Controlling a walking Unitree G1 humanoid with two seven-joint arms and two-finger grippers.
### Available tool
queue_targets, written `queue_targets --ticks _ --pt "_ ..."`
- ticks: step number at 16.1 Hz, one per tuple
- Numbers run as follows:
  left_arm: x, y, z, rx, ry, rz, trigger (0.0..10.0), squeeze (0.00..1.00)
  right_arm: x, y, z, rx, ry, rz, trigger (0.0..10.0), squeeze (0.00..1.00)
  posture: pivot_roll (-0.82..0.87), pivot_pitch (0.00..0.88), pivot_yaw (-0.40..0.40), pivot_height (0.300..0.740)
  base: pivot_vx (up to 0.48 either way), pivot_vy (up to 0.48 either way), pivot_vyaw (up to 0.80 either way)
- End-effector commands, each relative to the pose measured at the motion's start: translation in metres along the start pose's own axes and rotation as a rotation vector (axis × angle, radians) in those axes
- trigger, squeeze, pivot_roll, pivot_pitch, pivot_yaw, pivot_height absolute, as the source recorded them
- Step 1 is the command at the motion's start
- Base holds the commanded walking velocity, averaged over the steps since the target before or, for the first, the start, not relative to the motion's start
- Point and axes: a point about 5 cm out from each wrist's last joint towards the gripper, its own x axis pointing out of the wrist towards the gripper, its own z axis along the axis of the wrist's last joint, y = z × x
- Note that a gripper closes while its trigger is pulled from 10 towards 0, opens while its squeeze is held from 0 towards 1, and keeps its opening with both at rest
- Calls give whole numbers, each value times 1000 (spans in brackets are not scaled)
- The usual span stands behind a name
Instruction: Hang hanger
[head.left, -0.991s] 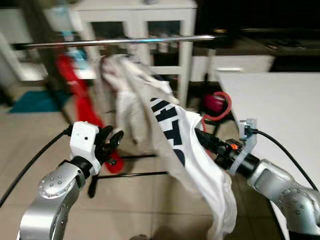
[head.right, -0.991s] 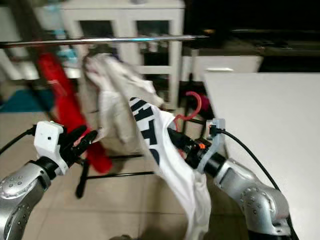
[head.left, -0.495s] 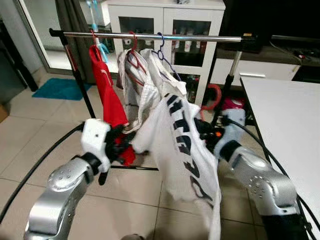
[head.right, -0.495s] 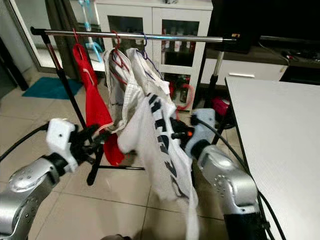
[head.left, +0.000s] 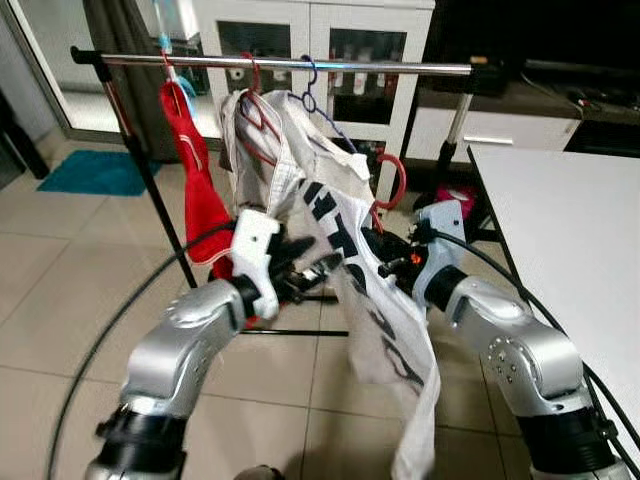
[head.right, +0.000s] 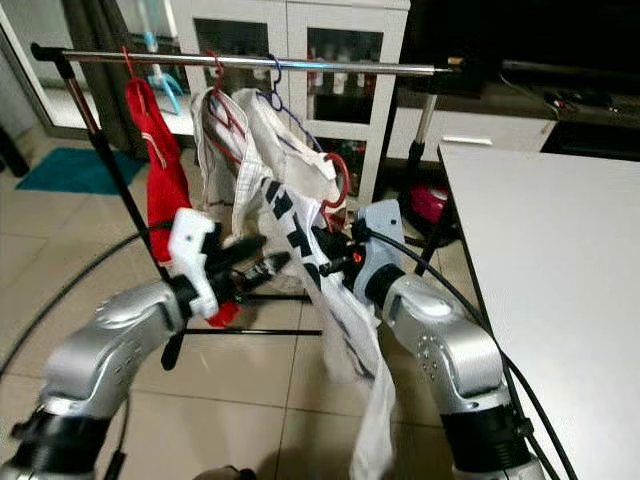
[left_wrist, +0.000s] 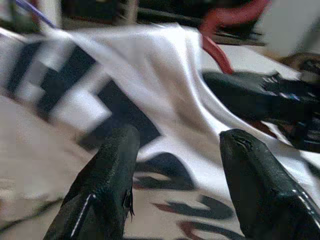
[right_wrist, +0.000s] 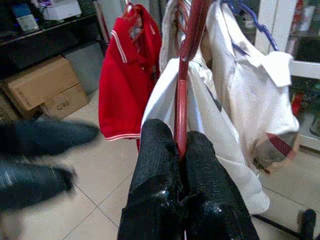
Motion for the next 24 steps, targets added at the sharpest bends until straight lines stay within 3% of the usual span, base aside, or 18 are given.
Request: queue_targets --ticks 1,4,5,6,8,9,10,12,14,21,24 --pt "4 -4 0 -21 12 -50 10000 0 2 7 14 -35 -46 38 10000 0 2 0 5 740 0 0 0" --pt "18 1 -3 -14 61 -44 10000 0 2 11 19 -60 -56 63 10000 0 -13 0 19 740 0 0 0" --pt "22 3 -2 -27 45 -59 8627 0 1 13 22 -66 -64 77 10000 0 -18 0 23 740 0 0 0" --pt "26 3 2 -43 17 -87 4549 0 0 16 24 -77 -67 97 10000 0 -18 0 23 740 0 0 0" --pt "30 4 6 -41 -3 -91 3412 0 0 17 25 -89 -63 108 10000 0 -28 0 31 740 0 0 0" --pt "30 5 6 -43 -5 -89 1137 0 0 17 25 -90 -63 109 10000 0 -28 0 31 740 0 0 0" --pt "32 8 8 -53 -25 -85 667 0 0 18 25 -93 -63 113 10000 0 -29 0 34 740 0 0 0" --pt "36 6 8 -82 -46 -139 1294 0 0 21 25 -105 -55 132 10000 0 -33 0 35 740 0 0 0" --pt "38 0 10 -67 -43 -190 0 0 0 21 24 -109 -43 134 10000 0 -35 0 34 740 0 0 0" --pt "39 13 7 -54 -42 -96 0 0 0 20 24 -108 -36 124 10000 0 -39 0 34 740 0 0 0" --pt "37 13 7 -58 -56 -72 0 0 2 11 22 -101 -26 46 10000 0 -35 0 33 740 0 0 0"
